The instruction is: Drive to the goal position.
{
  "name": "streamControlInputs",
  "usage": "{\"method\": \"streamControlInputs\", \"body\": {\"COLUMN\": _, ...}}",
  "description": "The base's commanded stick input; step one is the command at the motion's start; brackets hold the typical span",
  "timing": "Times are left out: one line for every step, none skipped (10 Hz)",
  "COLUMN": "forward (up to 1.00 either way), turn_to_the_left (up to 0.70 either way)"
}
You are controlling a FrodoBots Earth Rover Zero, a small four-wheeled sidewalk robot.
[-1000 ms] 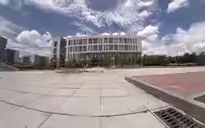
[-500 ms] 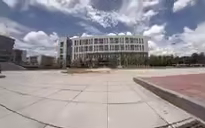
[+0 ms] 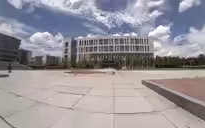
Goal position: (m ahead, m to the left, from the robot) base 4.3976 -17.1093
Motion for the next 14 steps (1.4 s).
{"method": "streamControlInputs", "body": {"forward": 0.70, "turn_to_the_left": 0.11}}
{"method": "streamControlInputs", "body": {"forward": 0.70, "turn_to_the_left": 0.09}}
{"method": "streamControlInputs", "body": {"forward": 0.70, "turn_to_the_left": -0.13}}
{"method": "streamControlInputs", "body": {"forward": 0.70, "turn_to_the_left": -0.34}}
{"method": "streamControlInputs", "body": {"forward": 0.70, "turn_to_the_left": -0.26}}
{"method": "streamControlInputs", "body": {"forward": 0.70, "turn_to_the_left": -0.06}}
{"method": "streamControlInputs", "body": {"forward": 0.70, "turn_to_the_left": 0.10}}
{"method": "streamControlInputs", "body": {"forward": 0.70, "turn_to_the_left": 0.06}}
{"method": "streamControlInputs", "body": {"forward": 0.70, "turn_to_the_left": 0.05}}
{"method": "streamControlInputs", "body": {"forward": 0.70, "turn_to_the_left": 0.12}}
{"method": "streamControlInputs", "body": {"forward": 0.70, "turn_to_the_left": -0.02}}
{"method": "streamControlInputs", "body": {"forward": 0.70, "turn_to_the_left": -0.22}}
{"method": "streamControlInputs", "body": {"forward": 0.70, "turn_to_the_left": -0.20}}
{"method": "streamControlInputs", "body": {"forward": 0.70, "turn_to_the_left": 0.07}}
